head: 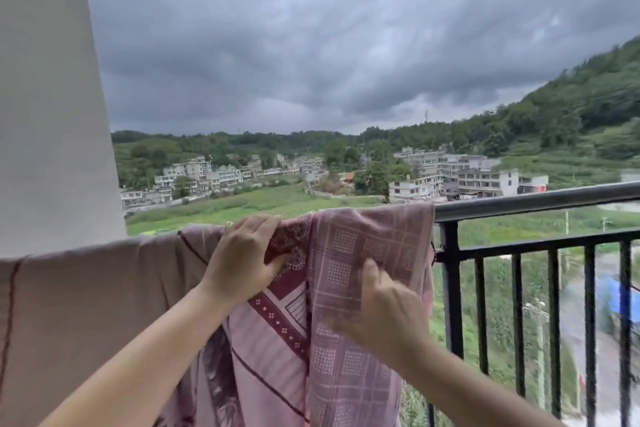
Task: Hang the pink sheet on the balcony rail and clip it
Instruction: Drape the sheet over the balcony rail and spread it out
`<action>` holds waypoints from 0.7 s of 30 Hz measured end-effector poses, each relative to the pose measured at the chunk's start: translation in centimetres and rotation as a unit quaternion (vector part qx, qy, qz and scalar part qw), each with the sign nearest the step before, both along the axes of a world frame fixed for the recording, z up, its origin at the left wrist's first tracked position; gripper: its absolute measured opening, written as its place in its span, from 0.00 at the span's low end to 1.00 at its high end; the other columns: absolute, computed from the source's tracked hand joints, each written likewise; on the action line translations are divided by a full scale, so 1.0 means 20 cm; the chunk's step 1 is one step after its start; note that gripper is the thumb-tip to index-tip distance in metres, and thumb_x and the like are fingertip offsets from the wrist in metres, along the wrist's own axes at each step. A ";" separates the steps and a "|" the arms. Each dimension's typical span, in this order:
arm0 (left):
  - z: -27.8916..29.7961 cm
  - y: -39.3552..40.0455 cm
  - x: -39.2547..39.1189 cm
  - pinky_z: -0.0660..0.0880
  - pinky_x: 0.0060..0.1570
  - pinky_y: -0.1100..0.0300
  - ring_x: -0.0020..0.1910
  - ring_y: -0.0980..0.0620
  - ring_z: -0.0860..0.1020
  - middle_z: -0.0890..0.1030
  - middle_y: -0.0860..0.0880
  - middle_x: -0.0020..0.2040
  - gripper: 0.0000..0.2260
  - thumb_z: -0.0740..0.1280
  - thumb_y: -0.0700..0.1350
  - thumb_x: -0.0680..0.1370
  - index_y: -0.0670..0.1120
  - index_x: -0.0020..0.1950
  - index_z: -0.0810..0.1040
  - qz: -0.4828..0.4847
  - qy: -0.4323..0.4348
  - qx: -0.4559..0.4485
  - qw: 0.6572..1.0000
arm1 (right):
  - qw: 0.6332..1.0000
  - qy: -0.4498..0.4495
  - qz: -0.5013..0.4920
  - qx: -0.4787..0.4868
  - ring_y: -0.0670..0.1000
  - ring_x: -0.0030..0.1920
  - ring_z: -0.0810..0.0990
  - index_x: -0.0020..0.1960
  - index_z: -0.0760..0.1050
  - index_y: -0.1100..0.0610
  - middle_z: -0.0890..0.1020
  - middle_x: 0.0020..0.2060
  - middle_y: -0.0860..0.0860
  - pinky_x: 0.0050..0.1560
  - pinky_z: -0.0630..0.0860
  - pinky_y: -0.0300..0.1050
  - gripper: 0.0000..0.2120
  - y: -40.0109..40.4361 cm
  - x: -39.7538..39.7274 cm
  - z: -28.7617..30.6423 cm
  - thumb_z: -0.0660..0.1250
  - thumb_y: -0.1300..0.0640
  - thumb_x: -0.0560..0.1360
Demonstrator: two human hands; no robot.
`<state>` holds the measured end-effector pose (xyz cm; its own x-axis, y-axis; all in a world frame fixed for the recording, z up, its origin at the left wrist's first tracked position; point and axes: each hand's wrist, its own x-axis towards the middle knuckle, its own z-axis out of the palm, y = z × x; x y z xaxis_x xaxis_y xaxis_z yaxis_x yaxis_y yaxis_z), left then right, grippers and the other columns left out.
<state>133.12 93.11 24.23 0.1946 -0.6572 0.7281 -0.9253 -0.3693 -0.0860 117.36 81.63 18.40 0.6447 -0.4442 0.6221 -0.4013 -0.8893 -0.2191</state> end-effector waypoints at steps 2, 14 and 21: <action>-0.01 0.02 0.02 0.76 0.50 0.43 0.48 0.38 0.81 0.83 0.39 0.47 0.23 0.79 0.41 0.61 0.36 0.53 0.79 0.019 -0.025 -0.030 0.999 | 0.996 0.029 -0.030 0.076 0.52 0.45 0.80 0.62 0.62 0.60 0.79 0.49 0.51 0.45 0.78 0.44 0.38 0.02 0.08 -0.05 0.59 0.31 0.66; 0.16 -0.01 -0.14 0.65 0.30 0.60 0.30 0.47 0.73 0.78 0.42 0.32 0.09 0.57 0.38 0.80 0.35 0.55 0.72 0.023 0.045 -0.134 0.990 | 0.958 -0.211 0.013 0.192 0.53 0.27 0.71 0.36 0.79 0.66 0.74 0.25 0.52 0.19 0.67 0.36 0.10 -0.40 -0.27 0.40 0.59 0.70 0.69; 0.41 -0.43 -0.15 0.71 0.51 0.48 0.57 0.37 0.74 0.75 0.37 0.54 0.13 0.55 0.38 0.78 0.38 0.63 0.61 0.015 0.163 -0.074 0.984 | 0.972 -0.216 -0.090 -0.032 0.62 0.58 0.75 0.61 0.69 0.67 0.76 0.57 0.67 0.54 0.71 0.48 0.17 -0.77 -0.19 0.99 0.58 0.63 0.75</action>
